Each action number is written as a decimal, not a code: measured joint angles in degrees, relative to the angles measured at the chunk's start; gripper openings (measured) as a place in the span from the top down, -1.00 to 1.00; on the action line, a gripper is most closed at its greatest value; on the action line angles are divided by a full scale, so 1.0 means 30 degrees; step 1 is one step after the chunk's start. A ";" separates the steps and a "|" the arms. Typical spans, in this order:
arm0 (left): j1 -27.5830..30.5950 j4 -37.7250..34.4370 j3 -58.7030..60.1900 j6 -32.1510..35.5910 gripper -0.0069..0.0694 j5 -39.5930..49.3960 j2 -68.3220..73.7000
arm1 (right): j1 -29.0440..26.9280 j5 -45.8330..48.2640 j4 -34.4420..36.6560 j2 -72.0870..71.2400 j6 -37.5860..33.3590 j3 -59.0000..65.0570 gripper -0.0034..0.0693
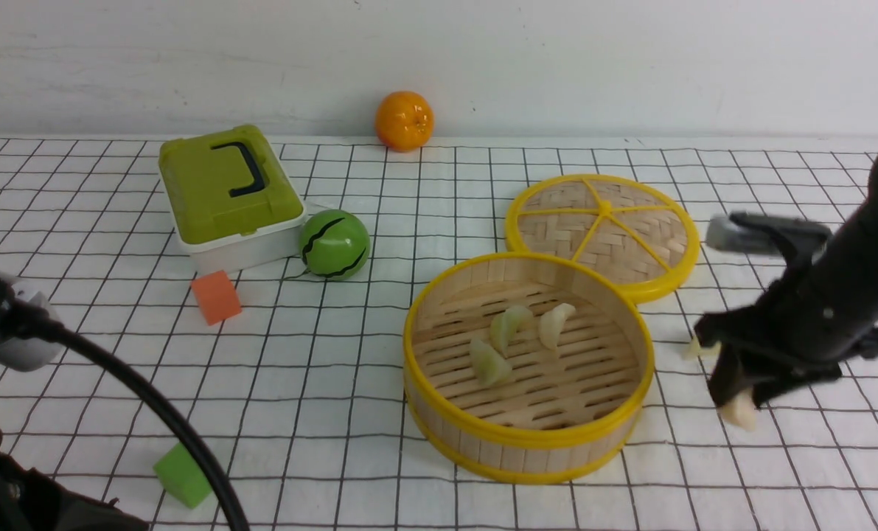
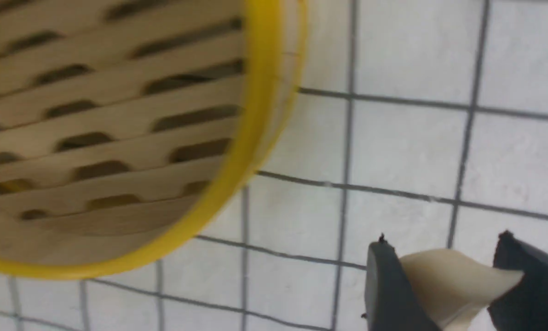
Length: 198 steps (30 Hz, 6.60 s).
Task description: Put the dumplings into the steamer on the table with the white tablecloth.
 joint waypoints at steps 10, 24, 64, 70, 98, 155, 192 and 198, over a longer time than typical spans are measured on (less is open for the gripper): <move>0.0000 0.0139 0.0000 0.0000 0.50 -0.0058 0.0000 | 0.5155 0.1746 -0.0524 0.1785 -0.0469 -0.5783 0.12; 0.0000 0.0139 0.0000 0.0057 0.48 0.0019 0.0000 | 0.6187 -0.0674 -0.2150 0.6036 0.2025 -0.6807 0.13; 0.0000 0.0139 0.0000 0.0486 0.46 0.0024 0.0000 | -0.0853 0.5243 -0.4247 0.7254 -0.7405 -1.0602 -0.39; 0.0000 0.0037 0.0000 0.0486 0.44 0.0024 0.0000 | -0.0792 0.4720 -0.4095 0.8751 -1.1741 -1.0602 -0.39; 0.0000 -0.0451 0.0015 0.0486 0.43 -0.0143 0.0000 | 0.0732 0.5221 -0.3283 0.5425 -0.6307 -1.2864 0.27; 0.0000 0.0339 0.5841 -0.1288 0.32 -0.0555 -1.1126 | 0.4647 0.5500 0.1296 -0.2917 -0.4293 -0.8377 0.08; 0.0000 0.0421 0.5934 -0.1551 0.25 -0.2559 -1.3170 | 0.4647 -0.0399 0.4908 -2.2049 -0.9993 0.7857 0.67; 0.0000 0.0421 0.5934 -0.1551 0.23 -0.2559 -1.3170 | 0.4647 -0.1149 0.4565 -2.2239 -0.9971 0.8338 0.81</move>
